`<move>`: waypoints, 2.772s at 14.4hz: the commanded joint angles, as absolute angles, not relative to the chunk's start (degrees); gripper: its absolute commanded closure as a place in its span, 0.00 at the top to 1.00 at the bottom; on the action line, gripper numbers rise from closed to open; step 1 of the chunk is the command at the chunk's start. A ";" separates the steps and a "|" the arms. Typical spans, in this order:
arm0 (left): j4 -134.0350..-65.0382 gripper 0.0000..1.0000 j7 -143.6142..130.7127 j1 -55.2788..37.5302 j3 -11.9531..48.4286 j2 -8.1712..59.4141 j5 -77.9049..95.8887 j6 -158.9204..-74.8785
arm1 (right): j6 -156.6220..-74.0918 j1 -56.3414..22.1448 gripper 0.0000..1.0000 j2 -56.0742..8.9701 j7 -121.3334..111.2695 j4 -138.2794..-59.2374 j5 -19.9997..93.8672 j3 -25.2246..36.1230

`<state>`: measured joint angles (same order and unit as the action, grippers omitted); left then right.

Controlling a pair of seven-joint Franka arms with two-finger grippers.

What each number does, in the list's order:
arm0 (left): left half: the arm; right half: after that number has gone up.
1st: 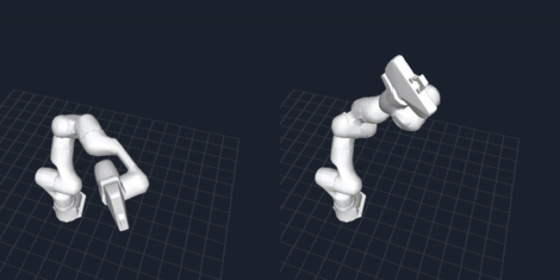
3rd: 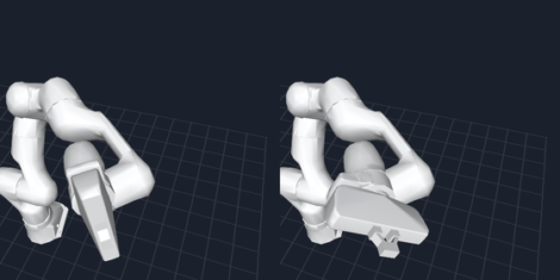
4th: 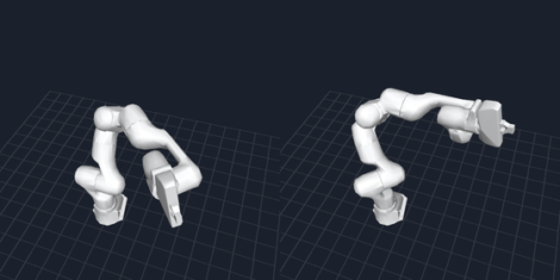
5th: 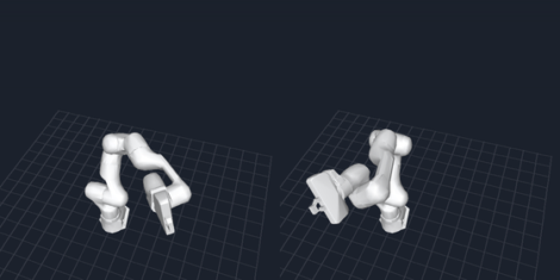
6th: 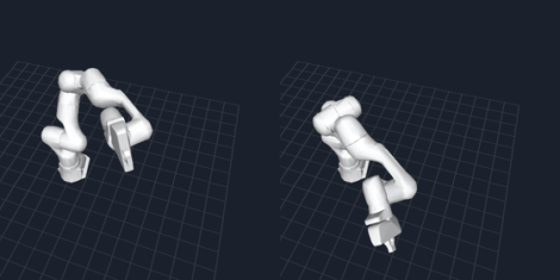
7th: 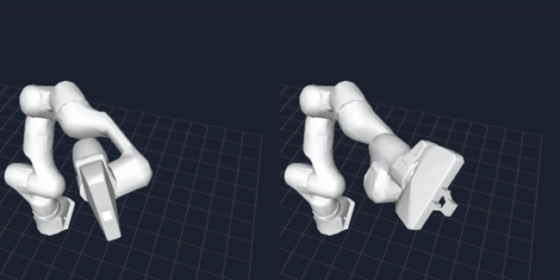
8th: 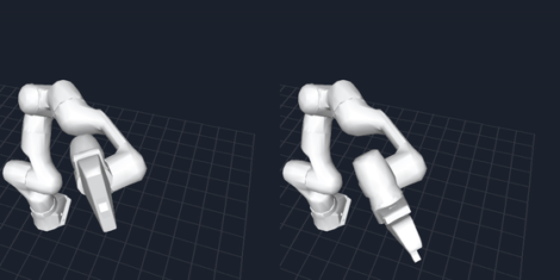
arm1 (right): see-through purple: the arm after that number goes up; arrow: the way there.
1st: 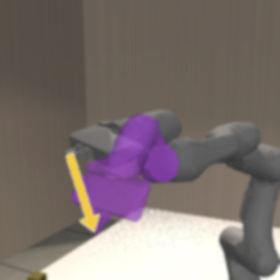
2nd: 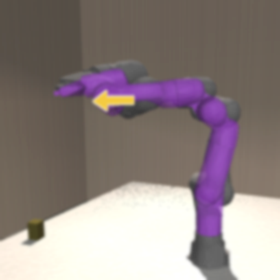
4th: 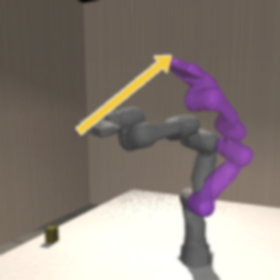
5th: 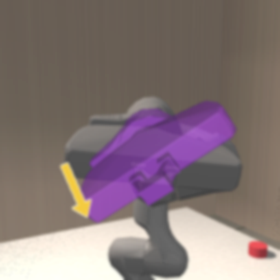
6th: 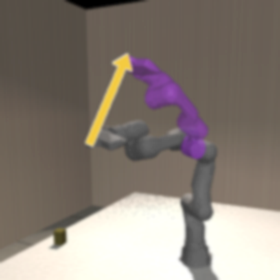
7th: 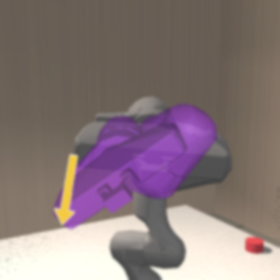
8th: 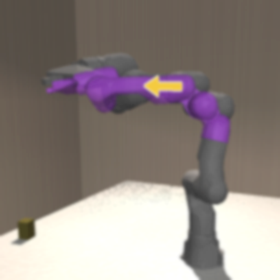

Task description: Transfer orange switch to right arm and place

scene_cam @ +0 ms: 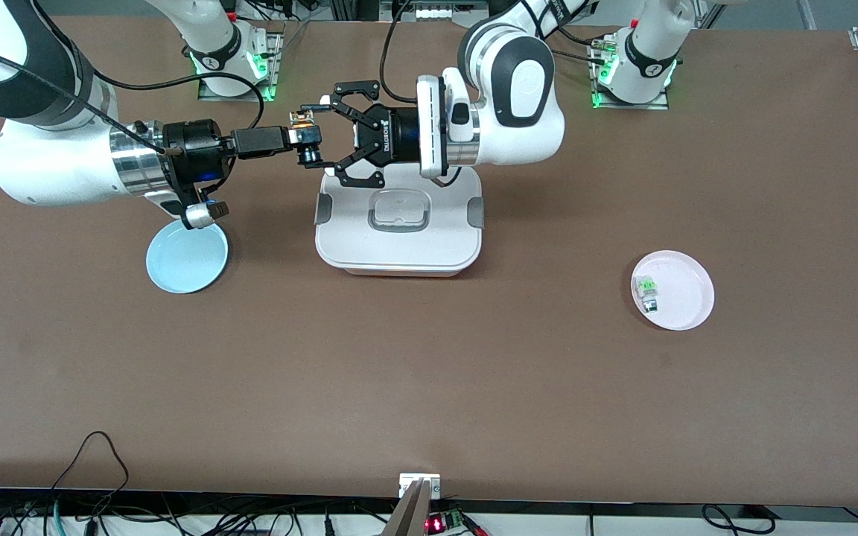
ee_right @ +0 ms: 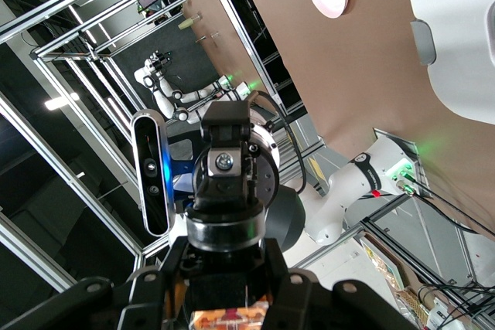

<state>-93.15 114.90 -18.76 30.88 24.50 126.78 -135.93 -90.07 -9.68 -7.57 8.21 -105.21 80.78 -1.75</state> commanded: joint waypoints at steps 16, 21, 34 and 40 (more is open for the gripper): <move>-105.81 1.00 111.80 8.06 29.88 13.71 123.14 -135.79 | -89.12 -7.91 0.00 -10.11 -21.22 -96.86 37.06 -1.14; -106.96 1.00 110.40 19.32 28.83 13.62 102.52 -136.58 | -95.96 -7.12 0.00 -13.88 -45.04 -97.64 12.69 -1.05; -98.90 1.00 69.53 19.86 12.05 8.97 35.55 -127.29 | -130.77 3.42 0.00 -22.67 -86.74 -114.87 8.00 -0.62; -85.54 1.00 55.60 18.37 11.34 8.44 11.02 -107.71 | -138.34 4.04 0.37 -25.57 -88.95 -119.88 8.17 -0.62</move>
